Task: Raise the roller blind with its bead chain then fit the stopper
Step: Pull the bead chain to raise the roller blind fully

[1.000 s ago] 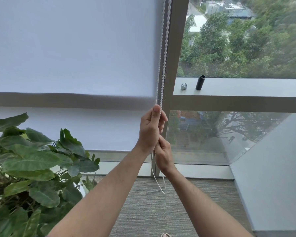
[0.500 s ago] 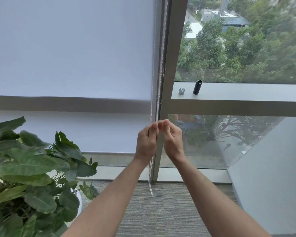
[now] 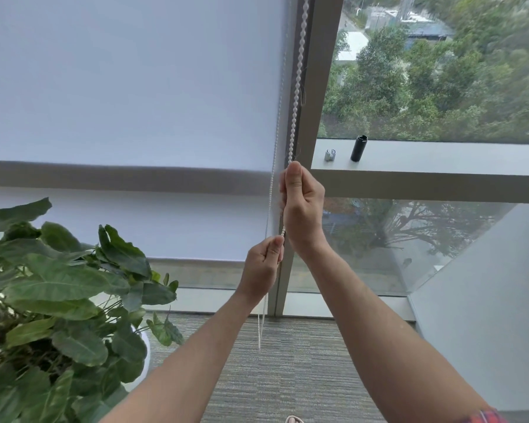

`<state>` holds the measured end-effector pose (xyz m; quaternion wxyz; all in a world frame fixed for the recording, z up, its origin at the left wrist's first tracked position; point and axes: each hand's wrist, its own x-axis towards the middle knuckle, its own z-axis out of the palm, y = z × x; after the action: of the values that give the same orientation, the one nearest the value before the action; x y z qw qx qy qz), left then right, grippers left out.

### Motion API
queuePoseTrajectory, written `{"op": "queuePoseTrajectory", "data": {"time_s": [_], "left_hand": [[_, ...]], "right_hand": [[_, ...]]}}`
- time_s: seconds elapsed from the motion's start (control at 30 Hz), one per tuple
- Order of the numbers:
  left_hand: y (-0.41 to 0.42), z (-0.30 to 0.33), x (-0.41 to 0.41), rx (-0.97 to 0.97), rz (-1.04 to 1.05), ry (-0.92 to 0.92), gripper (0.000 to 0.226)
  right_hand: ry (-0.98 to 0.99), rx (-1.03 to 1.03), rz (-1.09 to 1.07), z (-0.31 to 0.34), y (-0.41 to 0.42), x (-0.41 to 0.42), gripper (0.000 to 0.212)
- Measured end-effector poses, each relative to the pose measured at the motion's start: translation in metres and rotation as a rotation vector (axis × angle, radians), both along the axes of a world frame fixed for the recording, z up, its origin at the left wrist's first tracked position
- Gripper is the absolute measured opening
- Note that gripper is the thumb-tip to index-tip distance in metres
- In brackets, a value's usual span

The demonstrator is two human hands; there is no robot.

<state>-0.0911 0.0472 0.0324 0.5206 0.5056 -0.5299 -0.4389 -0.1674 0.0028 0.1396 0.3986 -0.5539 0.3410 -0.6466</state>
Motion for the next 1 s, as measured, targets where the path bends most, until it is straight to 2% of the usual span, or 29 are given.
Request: {"op": "queuePoseTrajectory", "data": {"time_s": [0.1,0.3,0.5,0.7,0.8,0.93,1.0], "left_hand": [[0.001,0.001,0.004,0.033,-0.049,0.057,0.040],[0.000,-0.006,0.013,0.097,0.021,0.036,0.057],[-0.012,0.030,0.018,-0.041,0.070,0.099,0.053],[-0.015,0.069,0.000,-0.202,-0.043,0.227,0.037],[-0.017,0.072,-0.009,-0.184,0.021,0.257,0.035],[-0.021,0.067,-0.012,-0.239,0.177,0.143,0.038],[-0.022,0.068,-0.012,-0.237,0.221,0.120,0.039]], "right_hand": [[0.044,-0.043,-0.074,-0.002,-0.002,-0.001,0.041],[0.129,0.017,-0.100,-0.038,0.010,0.003,0.043],[0.175,0.109,-0.072,-0.085,0.020,-0.002,0.036],[0.276,0.221,-0.082,-0.124,0.031,-0.007,0.041],[0.266,0.250,-0.003,-0.129,0.032,-0.006,0.040],[0.134,0.399,0.218,-0.125,0.033,-0.008,0.039],[0.116,0.440,0.249,-0.124,0.030,-0.013,0.041]]}}
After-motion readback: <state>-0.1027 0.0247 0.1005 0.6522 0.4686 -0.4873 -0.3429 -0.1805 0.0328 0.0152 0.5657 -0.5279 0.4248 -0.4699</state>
